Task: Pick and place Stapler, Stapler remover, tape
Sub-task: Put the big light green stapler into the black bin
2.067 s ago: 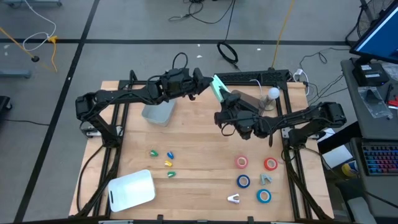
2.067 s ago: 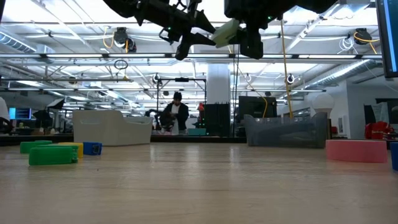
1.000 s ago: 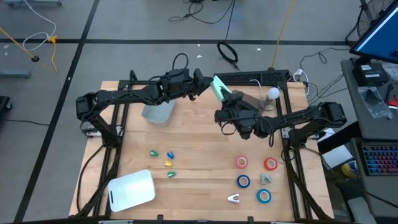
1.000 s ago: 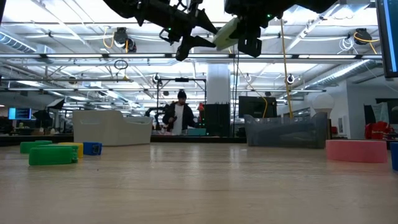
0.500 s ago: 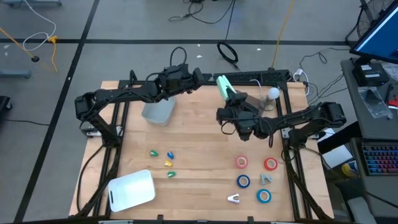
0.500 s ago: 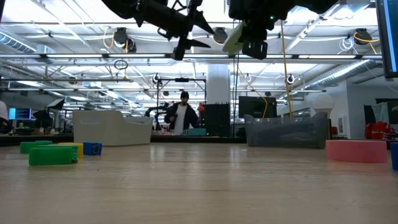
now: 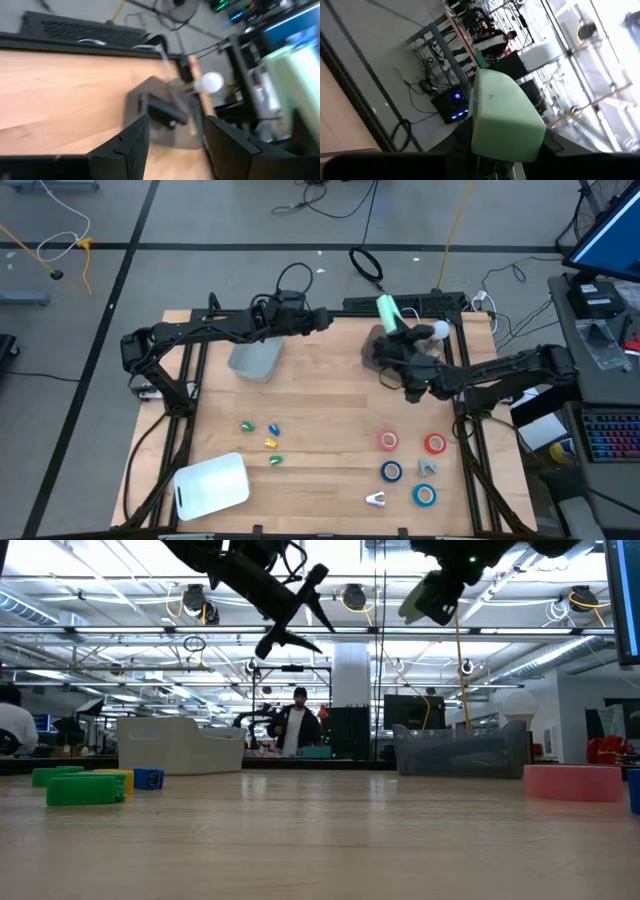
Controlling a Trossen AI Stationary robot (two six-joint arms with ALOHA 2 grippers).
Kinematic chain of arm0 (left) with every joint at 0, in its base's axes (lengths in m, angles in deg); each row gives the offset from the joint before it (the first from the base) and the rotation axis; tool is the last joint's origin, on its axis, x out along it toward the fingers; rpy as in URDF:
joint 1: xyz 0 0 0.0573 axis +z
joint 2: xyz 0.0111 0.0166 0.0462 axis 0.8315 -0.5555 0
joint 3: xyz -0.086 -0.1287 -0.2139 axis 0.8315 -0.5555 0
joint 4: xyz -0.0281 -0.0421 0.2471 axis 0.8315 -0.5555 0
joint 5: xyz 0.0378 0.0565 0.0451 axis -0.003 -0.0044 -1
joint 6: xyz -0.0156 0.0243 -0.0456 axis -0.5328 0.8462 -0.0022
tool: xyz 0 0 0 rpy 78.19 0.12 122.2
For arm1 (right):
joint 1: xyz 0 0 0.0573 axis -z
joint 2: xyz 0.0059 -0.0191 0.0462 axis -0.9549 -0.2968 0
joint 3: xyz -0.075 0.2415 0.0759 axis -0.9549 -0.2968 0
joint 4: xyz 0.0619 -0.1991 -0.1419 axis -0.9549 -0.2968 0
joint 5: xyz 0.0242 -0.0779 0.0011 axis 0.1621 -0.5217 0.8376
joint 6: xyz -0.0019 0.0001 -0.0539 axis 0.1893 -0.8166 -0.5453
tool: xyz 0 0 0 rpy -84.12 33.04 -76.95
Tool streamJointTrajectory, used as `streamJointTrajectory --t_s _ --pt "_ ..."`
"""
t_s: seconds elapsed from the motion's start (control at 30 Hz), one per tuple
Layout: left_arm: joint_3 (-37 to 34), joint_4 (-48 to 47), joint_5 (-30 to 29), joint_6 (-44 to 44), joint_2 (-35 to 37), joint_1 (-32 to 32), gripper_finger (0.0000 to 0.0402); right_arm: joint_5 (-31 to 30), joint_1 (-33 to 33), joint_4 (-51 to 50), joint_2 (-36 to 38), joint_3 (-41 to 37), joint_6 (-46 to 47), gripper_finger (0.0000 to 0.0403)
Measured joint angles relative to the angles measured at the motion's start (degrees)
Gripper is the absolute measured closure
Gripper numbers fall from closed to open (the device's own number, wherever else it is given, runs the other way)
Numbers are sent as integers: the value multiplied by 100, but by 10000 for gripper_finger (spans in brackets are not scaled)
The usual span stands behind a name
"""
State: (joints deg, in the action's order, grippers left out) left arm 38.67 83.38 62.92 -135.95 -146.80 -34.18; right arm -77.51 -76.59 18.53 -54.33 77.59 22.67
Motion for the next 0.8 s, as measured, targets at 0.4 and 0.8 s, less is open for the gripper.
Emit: streamJointTrajectory --t_s 0.4,0.8 --pt "-6 -278 -3 832 -4 -121 213 1096 -4 -35 809 -999 2881 304" --pt "-6 -569 4 1192 -4 -129 213 3183 336 -2433 1604 -1410 5356 304"
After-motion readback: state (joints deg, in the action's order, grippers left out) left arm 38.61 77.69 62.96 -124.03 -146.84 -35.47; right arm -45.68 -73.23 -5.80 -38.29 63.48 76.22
